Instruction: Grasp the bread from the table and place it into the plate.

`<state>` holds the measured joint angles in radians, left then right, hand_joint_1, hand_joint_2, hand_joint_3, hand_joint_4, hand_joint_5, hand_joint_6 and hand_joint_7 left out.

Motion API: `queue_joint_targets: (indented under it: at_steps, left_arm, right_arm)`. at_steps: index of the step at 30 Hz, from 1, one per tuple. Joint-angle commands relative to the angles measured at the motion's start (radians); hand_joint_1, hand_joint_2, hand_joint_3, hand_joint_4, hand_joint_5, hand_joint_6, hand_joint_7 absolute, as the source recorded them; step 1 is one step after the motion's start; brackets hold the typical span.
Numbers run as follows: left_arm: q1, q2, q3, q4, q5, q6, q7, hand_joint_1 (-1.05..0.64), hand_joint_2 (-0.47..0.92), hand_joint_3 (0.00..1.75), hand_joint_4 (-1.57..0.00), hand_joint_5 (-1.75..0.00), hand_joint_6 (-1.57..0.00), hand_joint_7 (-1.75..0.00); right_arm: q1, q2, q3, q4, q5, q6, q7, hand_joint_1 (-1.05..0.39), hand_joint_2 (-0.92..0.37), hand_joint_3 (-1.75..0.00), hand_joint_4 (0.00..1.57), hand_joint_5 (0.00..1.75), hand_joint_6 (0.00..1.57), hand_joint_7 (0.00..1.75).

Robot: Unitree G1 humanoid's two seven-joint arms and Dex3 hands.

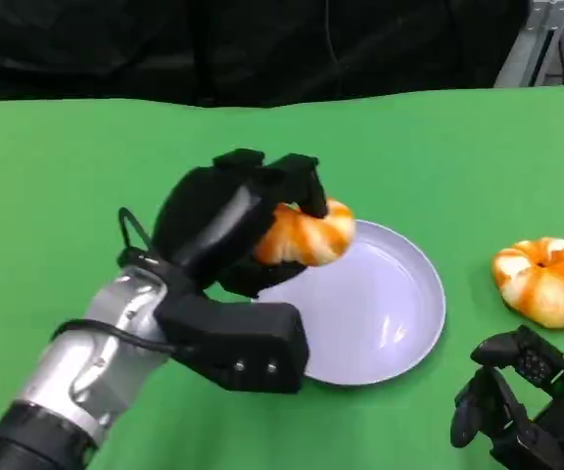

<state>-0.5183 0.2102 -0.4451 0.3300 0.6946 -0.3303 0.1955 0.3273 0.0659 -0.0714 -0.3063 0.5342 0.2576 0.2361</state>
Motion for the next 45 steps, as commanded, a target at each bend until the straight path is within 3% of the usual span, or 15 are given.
queue_joint_targets:
  at_steps: [1, 6, 14, 15, 17, 19, 21, 23, 24, 26, 28, 30, 32, 35, 45]
  left_arm:
    - [-0.012, -0.043, -0.039, 0.081, 0.030, -0.022, 0.039, -0.06, 0.68, 0.72, -0.77, -1.75, -0.73, -1.62]
    - [-0.035, -0.071, -0.058, 0.193, 0.051, -0.052, 0.081, -0.05, 0.70, 0.66, -0.77, -1.75, -0.65, -1.74]
    - [-0.086, -0.099, -0.085, 0.377, 0.076, -0.087, 0.153, -0.04, 0.69, 0.63, -0.73, -1.75, -0.64, -1.71]
    - [-0.094, -0.102, -0.088, 0.400, 0.080, -0.093, 0.162, -0.04, 0.72, 0.56, -0.73, -1.75, -0.63, -1.70]
    - [-0.109, -0.107, -0.095, 0.440, 0.086, -0.101, 0.173, -0.05, 0.80, 0.39, -0.68, -1.75, -0.67, -1.59]
    - [-0.118, -0.110, -0.097, 0.464, 0.082, -0.111, 0.176, -0.06, 0.83, 0.34, -0.66, -1.75, -0.68, -1.54]
    - [-0.121, -0.114, -0.092, 0.491, 0.065, -0.139, 0.183, -0.06, 0.87, 0.23, -0.65, -1.70, -0.74, -1.37]
    - [-0.123, -0.118, -0.085, 0.514, 0.047, -0.166, 0.180, -0.11, 0.91, 0.15, -0.69, -1.40, -0.88, -0.81]
    - [-0.126, -0.113, -0.090, 0.517, 0.053, -0.166, 0.170, -0.13, 0.92, 0.14, -0.70, -1.33, -0.92, -0.65]
    - [-0.127, -0.100, -0.103, 0.502, 0.075, -0.136, 0.145, -0.53, 0.92, 0.24, -0.51, -0.50, -0.72, -0.18]
    - [-0.126, -0.096, -0.108, 0.494, 0.081, -0.122, 0.137, -0.65, 0.92, 0.28, -0.46, -0.24, -0.66, -0.05]
    - [-0.115, -0.090, -0.114, 0.472, 0.092, -0.082, 0.109, -0.88, 0.92, 0.43, -0.20, -0.08, -0.44, -0.01]
    - [-0.105, -0.078, -0.123, 0.439, 0.103, -0.044, 0.070, -1.01, 0.92, 0.55, -0.04, -0.02, -0.24, 0.00]
    - [-0.086, -0.058, -0.126, 0.387, 0.095, -0.011, 0.002, -1.04, 0.92, 0.60, 0.00, 0.00, -0.13, 0.00]
    - [0.025, 0.027, -0.049, 0.232, -0.039, -0.068, -0.106, -0.99, 0.92, 0.52, 0.00, 0.00, -0.21, -0.03]
  right_arm:
    - [0.000, -0.004, -0.006, -0.009, 0.001, -0.014, 0.000, -0.14, -0.59, -1.04, 0.84, 1.73, 0.82, 1.42]
    - [-0.005, 0.004, -0.002, -0.005, -0.003, -0.015, -0.011, -0.15, -0.57, -1.05, 0.85, 1.73, 0.82, 1.42]
    - [-0.012, 0.006, -0.003, 0.012, -0.005, -0.024, -0.006, -0.16, -0.54, -1.09, 0.84, 1.75, 0.82, 1.43]
    - [-0.011, 0.007, -0.002, 0.010, -0.006, -0.025, -0.006, -0.15, -0.54, -1.09, 0.85, 1.75, 0.81, 1.43]
    - [-0.011, 0.008, -0.002, 0.008, -0.005, -0.021, -0.008, -0.16, -0.54, -1.09, 0.85, 1.74, 0.82, 1.42]
    - [-0.010, 0.010, -0.002, 0.006, -0.003, -0.019, -0.010, -0.16, -0.54, -1.08, 0.85, 1.74, 0.82, 1.42]
    - [-0.009, 0.013, 0.000, 0.003, -0.002, -0.017, -0.012, -0.15, -0.54, -1.08, 0.86, 1.74, 0.83, 1.42]
    - [-0.009, 0.014, 0.001, 0.001, -0.003, -0.016, -0.015, -0.15, -0.54, -1.09, 0.86, 1.74, 0.83, 1.42]
    - [-0.009, 0.015, 0.000, 0.002, -0.003, -0.017, -0.013, -0.15, -0.54, -1.09, 0.85, 1.74, 0.83, 1.42]
    - [-0.010, 0.014, 0.000, 0.003, -0.001, -0.018, -0.009, -0.15, -0.54, -1.09, 0.85, 1.75, 0.82, 1.42]
    - [-0.010, 0.014, -0.001, 0.004, 0.000, -0.018, -0.008, -0.15, -0.54, -1.09, 0.85, 1.75, 0.82, 1.43]
    - [-0.010, 0.012, -0.001, 0.009, -0.003, -0.028, 0.000, -0.15, -0.55, -1.09, 0.85, 1.75, 0.81, 1.43]
    - [-0.008, 0.010, -0.001, 0.010, -0.006, -0.032, 0.002, -0.15, -0.55, -1.07, 0.85, 1.74, 0.82, 1.42]
    - [-0.006, 0.008, 0.000, 0.004, -0.007, -0.025, -0.003, -0.16, -0.56, -1.06, 0.84, 1.75, 0.82, 1.42]
    - [-0.006, 0.012, 0.005, -0.002, -0.008, -0.022, -0.009, -0.16, -0.55, -1.08, 0.85, 1.75, 0.81, 1.44]
